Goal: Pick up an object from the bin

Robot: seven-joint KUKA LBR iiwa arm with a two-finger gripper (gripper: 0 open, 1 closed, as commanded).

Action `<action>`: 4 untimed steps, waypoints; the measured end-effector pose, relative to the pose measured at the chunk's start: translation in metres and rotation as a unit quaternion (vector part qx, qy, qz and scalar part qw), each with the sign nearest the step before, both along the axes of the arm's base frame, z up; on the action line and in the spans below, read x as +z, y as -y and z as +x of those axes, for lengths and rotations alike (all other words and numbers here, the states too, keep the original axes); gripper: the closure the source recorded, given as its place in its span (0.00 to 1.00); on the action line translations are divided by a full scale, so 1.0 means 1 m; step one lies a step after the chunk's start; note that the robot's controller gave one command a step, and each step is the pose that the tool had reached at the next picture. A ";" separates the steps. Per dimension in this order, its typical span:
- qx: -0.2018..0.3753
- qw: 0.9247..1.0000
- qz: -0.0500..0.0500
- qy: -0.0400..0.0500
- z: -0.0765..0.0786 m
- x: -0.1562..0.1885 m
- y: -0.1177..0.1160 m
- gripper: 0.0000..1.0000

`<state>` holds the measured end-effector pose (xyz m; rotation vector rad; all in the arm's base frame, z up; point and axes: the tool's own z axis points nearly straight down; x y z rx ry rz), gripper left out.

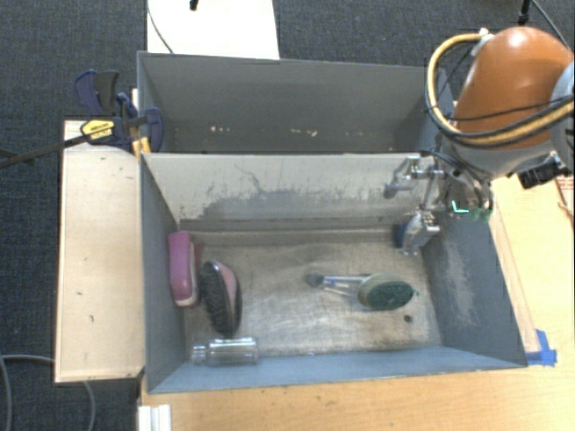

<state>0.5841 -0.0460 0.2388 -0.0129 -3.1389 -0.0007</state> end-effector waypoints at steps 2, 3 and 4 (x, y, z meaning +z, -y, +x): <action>0.043 0.999 0.000 0.003 -0.044 -0.166 -0.015 0.00; 0.044 0.999 -0.001 0.008 -0.042 -0.164 -0.014 1.00; 0.194 0.981 -0.001 0.006 -0.086 0.032 -0.003 1.00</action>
Offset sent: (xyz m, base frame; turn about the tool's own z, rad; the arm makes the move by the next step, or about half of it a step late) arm -0.0332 -0.0013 -0.1255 0.1460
